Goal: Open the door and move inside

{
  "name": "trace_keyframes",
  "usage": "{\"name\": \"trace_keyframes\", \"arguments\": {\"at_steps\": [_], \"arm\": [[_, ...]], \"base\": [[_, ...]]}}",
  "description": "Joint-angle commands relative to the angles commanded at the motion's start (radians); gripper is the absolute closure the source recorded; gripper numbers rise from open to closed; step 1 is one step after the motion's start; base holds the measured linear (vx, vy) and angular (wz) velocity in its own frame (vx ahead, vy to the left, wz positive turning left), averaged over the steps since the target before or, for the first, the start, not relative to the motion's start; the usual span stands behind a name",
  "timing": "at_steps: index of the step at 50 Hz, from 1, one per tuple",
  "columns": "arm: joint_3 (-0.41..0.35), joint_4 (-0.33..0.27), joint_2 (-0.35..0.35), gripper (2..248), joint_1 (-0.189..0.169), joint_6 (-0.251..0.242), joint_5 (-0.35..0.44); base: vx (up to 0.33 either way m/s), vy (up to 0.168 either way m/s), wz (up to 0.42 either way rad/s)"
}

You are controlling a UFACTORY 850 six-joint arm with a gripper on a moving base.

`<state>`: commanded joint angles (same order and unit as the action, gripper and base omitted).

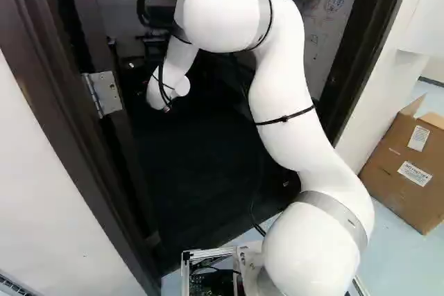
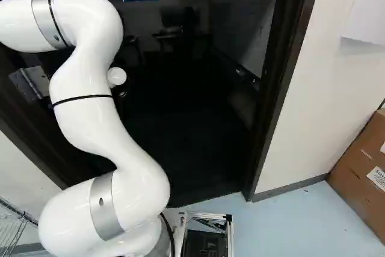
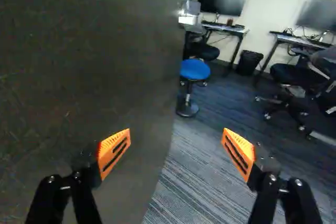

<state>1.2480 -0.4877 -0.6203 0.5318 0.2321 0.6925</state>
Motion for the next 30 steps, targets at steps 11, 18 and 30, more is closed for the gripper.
{"name": "trace_keyframes", "arguments": {"at_steps": [11, 18, 30], "arm": [[-0.040, 0.064, 0.030, 3, -0.023, 0.000, 0.000], [-0.065, 0.109, 0.048, 3, -0.038, 0.000, 0.000], [-0.104, 0.188, 0.078, 3, -0.065, 0.000, 0.000]], "base": [[0.000, 0.000, 0.000], [0.000, 0.000, 0.000], [0.000, 0.000, 0.000]]}}
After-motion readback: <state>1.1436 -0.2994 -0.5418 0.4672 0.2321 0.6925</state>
